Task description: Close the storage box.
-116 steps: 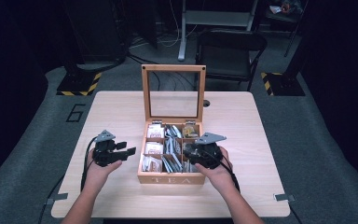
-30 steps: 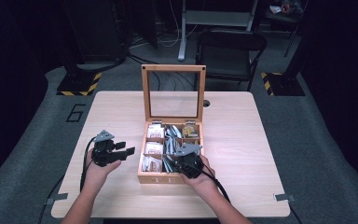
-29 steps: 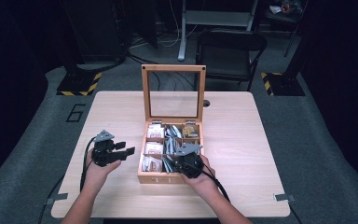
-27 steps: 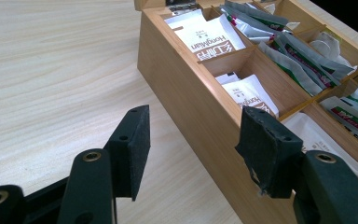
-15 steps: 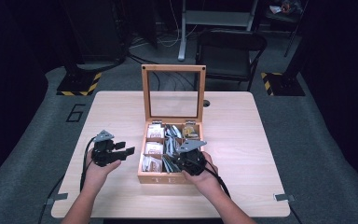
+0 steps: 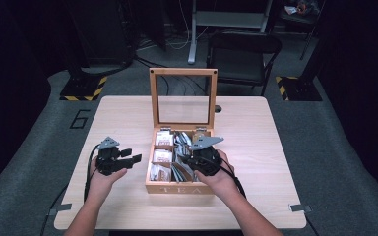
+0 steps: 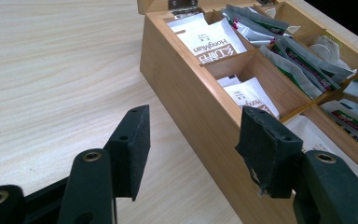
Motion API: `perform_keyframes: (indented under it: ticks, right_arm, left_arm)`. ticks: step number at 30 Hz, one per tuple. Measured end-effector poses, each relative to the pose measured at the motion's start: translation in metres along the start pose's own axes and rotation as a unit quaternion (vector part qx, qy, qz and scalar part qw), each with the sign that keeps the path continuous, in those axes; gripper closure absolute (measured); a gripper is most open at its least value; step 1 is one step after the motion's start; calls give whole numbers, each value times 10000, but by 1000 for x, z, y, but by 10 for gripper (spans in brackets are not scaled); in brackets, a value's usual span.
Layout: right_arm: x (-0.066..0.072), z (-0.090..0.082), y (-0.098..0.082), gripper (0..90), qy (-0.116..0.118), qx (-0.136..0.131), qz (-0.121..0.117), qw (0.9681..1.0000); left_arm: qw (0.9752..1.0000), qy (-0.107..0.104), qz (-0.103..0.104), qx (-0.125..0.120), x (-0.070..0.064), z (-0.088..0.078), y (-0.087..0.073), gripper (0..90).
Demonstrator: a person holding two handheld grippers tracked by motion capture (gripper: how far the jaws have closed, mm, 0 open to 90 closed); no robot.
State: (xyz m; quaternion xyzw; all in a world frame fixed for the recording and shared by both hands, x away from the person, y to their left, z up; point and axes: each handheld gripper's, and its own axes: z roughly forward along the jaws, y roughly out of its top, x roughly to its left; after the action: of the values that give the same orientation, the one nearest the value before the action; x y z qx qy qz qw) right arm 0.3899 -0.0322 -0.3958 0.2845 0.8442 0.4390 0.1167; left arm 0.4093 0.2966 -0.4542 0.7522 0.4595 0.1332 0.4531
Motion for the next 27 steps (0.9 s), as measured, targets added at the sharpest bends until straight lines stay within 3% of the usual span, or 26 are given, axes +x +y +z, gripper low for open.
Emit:
perform_keyframes:
  ticks: [11, 21, 27]
  right_arm:
    - [-8, -15, 6, 900, -103, -109, 94, 9998]
    - [-29, -35, 5, 900, -352, -196, 201, 9990]
    - [-45, -48, -1, 900, -620, -243, 342, 9972]
  left_arm:
    - [10000, 10, -12, 3, 1, 0, 0, 437]
    - [10000, 17, -47, -31, 2, -1, 0, 437]
    - [10000, 20, -56, -26, 3, -1, 0, 437]
